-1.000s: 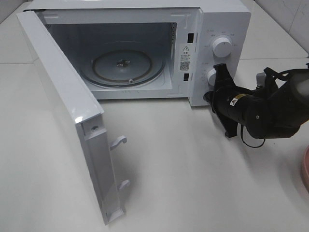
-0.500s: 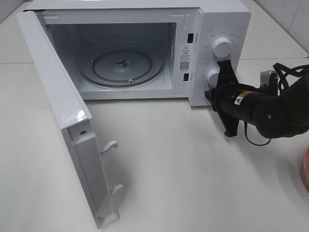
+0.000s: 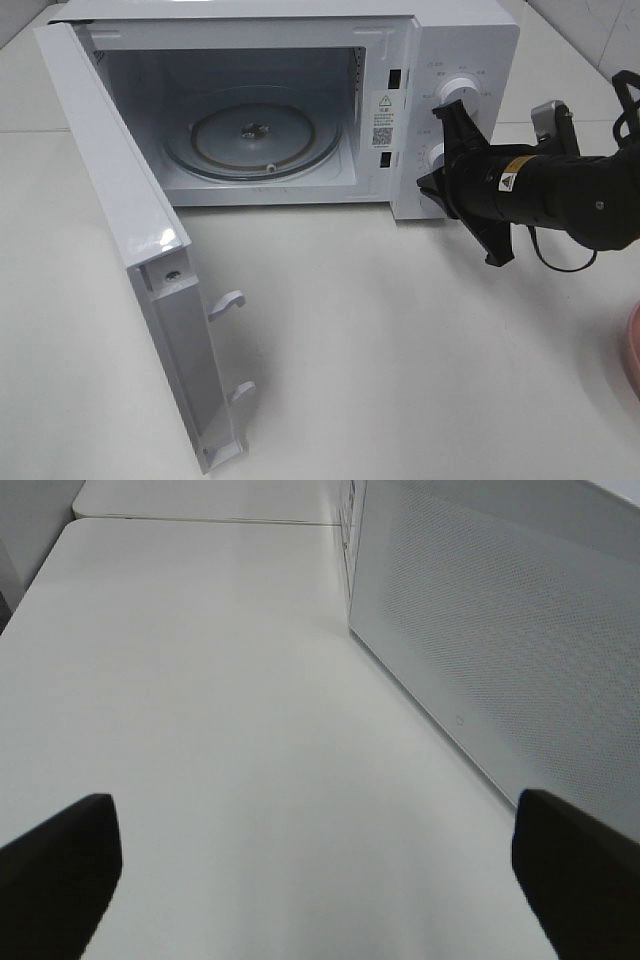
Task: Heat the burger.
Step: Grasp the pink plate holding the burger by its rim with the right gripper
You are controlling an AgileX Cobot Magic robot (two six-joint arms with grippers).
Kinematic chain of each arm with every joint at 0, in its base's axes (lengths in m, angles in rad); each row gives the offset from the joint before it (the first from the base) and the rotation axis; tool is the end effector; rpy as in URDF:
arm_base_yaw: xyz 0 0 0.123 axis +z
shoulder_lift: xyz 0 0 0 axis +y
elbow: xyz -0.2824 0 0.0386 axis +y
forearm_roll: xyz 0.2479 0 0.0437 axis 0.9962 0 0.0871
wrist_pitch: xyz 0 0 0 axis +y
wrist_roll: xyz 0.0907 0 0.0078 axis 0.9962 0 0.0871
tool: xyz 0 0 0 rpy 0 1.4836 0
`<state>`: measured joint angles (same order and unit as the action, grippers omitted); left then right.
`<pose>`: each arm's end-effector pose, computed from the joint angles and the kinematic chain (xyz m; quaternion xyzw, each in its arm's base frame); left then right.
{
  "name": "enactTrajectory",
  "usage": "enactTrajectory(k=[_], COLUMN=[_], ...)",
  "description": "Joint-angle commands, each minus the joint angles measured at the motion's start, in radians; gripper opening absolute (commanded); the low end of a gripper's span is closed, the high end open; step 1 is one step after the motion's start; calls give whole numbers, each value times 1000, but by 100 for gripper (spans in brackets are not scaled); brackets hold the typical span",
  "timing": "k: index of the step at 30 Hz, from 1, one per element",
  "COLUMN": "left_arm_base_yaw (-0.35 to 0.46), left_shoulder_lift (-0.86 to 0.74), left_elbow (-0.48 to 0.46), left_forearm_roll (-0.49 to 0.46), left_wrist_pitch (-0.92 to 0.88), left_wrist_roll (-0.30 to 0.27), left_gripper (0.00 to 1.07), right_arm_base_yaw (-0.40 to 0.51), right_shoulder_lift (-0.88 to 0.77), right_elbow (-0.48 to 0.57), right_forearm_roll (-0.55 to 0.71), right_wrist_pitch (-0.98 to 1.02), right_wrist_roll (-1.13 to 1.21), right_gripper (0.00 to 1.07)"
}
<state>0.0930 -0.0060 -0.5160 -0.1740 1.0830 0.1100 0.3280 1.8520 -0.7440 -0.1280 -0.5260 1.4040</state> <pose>-0.0079 -0.0147 0.2807 0.0125 0.8500 -0.0337 0.5255 0.3247 0.1166 0.1377 0.3842 0.7687 0.3890 0.3319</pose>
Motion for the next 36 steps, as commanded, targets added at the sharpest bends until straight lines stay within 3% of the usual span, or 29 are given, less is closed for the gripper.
enactTrajectory(k=[1, 17, 22, 25, 28, 31, 33, 36], left_arm_base_yaw=[3, 3, 3, 3, 3, 3, 3, 3], left_shoulder_lift=[-12, -12, -12, -12, -12, -12, -12, -12], left_elbow=[1, 1, 1, 1, 1, 1, 1, 1], left_forearm_roll=[-3, -3, -3, -3, -3, -3, -3, -3], left_wrist_pitch=[-14, -14, -14, -14, -14, -14, -14, -14], left_wrist_roll=[-4, -4, -4, -4, -4, -4, -4, -4], left_gripper=[98, 98, 98, 98, 98, 98, 98, 98], right_arm_base_yaw=[-2, -2, -2, -2, -2, -2, -2, -2], right_shoulder_lift=[-29, -263, -371, -385, -444, -454, -483, -487], right_elbow=[-8, -8, -10, -10, -10, -10, -10, -10], right_forearm_roll=[-64, -89, -88, -87, -87, -87, -89, -89], right_wrist_pitch=[55, 526, 801, 847, 1060, 1092, 1252, 1293], right_wrist_roll=[-64, -645, -905, -926, -989, -998, -1028, -1037], right_gripper=[2, 4, 5, 5, 5, 5, 5, 5])
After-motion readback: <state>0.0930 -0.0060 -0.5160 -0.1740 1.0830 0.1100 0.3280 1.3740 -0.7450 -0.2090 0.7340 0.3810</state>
